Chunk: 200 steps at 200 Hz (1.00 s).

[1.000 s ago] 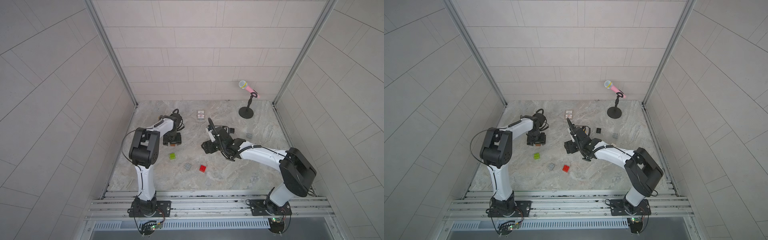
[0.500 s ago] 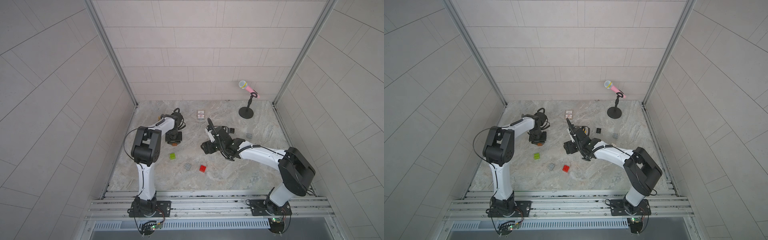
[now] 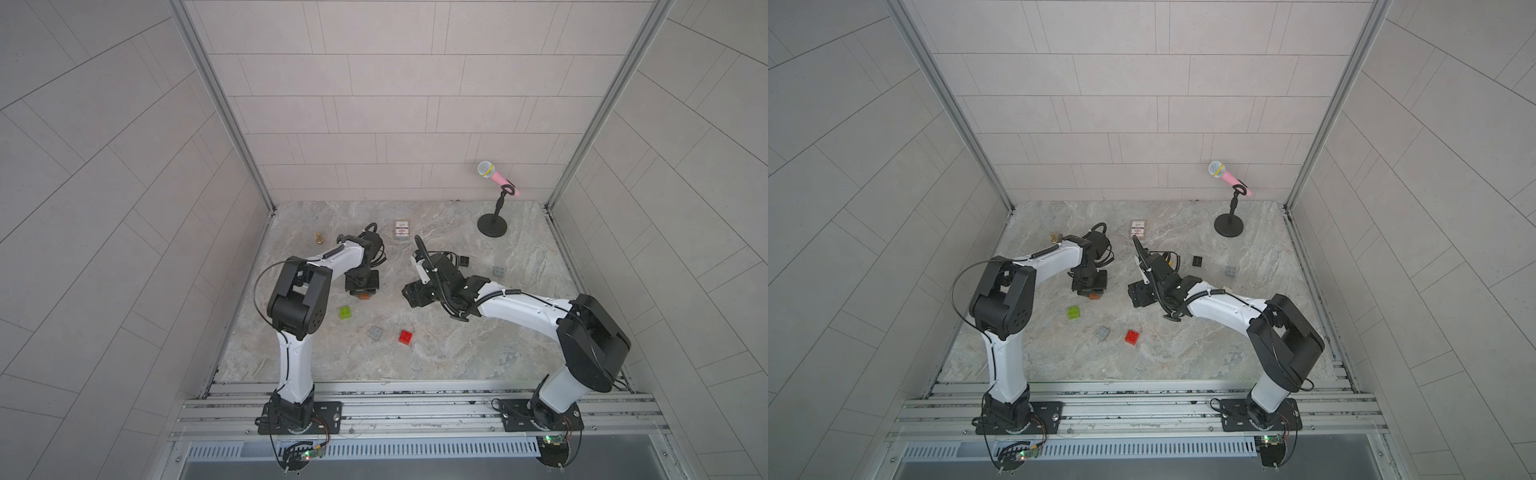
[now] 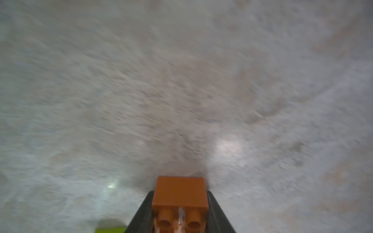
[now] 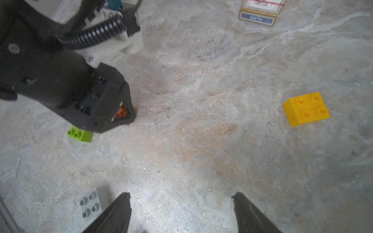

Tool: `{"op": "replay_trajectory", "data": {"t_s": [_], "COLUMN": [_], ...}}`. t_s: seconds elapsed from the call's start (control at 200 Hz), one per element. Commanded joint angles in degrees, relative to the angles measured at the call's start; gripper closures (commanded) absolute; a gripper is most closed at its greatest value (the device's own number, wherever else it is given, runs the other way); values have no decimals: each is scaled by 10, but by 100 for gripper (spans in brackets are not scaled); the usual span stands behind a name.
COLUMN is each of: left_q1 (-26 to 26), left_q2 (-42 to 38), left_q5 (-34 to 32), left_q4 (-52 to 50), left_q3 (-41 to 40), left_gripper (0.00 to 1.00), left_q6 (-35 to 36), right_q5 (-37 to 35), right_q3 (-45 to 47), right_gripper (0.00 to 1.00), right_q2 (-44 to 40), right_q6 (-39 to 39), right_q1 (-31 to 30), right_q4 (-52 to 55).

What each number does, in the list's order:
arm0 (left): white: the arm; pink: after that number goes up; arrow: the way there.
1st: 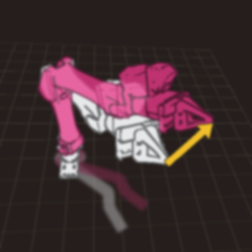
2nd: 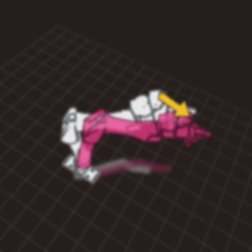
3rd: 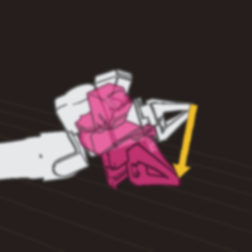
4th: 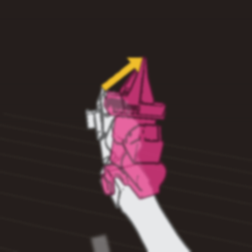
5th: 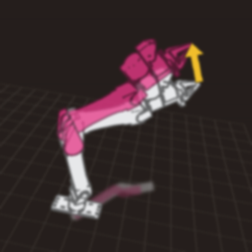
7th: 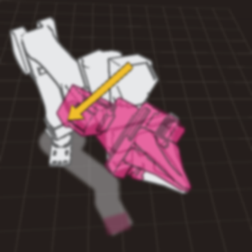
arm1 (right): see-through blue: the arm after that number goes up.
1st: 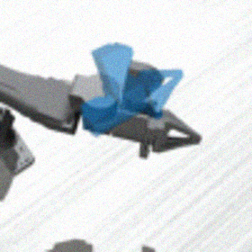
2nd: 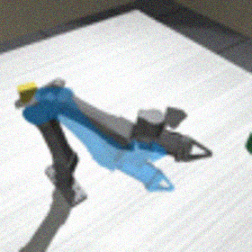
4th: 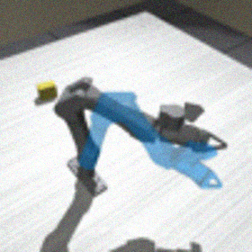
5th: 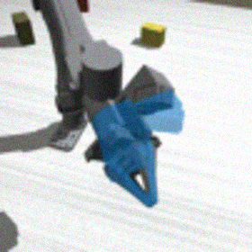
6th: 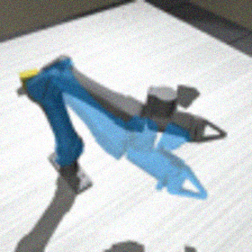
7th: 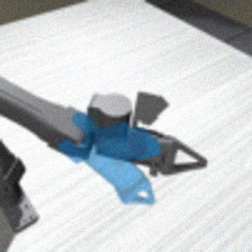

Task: Assemble the letter h with lego
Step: Move the lego brick at the center of the board, then pick up the lego brick from the center of the board.

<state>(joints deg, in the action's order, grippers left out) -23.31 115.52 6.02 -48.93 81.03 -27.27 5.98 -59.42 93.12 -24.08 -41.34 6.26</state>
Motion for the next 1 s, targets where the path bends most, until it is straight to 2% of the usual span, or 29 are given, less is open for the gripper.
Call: {"op": "replay_trajectory", "data": {"t_s": [0.0,0.08,0.17,0.21,0.24,0.275,0.335,0.365,0.46,0.615,0.676,0.726,0.846,0.926,0.996], "left_q1": [-20,-22,-23,-24,-24,-23,-21,-21,-19,-6,11,32,104,137,141], "left_q2": [-9,1,8,7,4,1,-4,-6,-14,-73,-121,-171,-267,-306,-314], "left_q5": [20,15,24,20,13,7,3,3,6,-6,-2,22,73,67,32], "left_q4": [5,5,5,3,1,-3,-13,-20,-49,-97,-89,-65,-23,-14,-5], "left_q3": [-11,-8,0,4,6,9,19,26,58,87,44,-28,-158,-205,-229], "left_gripper": [87,85,68,58,45,33,18,14,9,9,9,10,11,11,11], "left_q6": [-38,-43,-41,-39,-39,-35,-28,-24,-4,23,21,10,-3,-8,-32], "right_q5": [-17,-14,-21,-20,-20,-19,-19,-18,-17,-15,-15,-13,-4,2,11], "right_q3": [-1,4,13,15,16,17,18,18,21,27,27,26,26,27,26], "right_gripper": [18,18,18,18,18,18,18,18,18,18,18,18,18,18,18], "right_q2": [3,2,-4,-6,-7,-7,-7,-8,-12,-19,-21,-22,-22,-21,-16], "right_q6": [-20,-33,-38,-40,-40,-41,-41,-41,-40,-39,-39,-38,-37,-39,-40], "right_q1": [17,30,35,37,38,38,38,38,38,38,38,38,38,38,38], "right_q4": [13,10,4,2,1,-1,-1,-2,-7,-14,-13,-14,-15,-20,-22]}}
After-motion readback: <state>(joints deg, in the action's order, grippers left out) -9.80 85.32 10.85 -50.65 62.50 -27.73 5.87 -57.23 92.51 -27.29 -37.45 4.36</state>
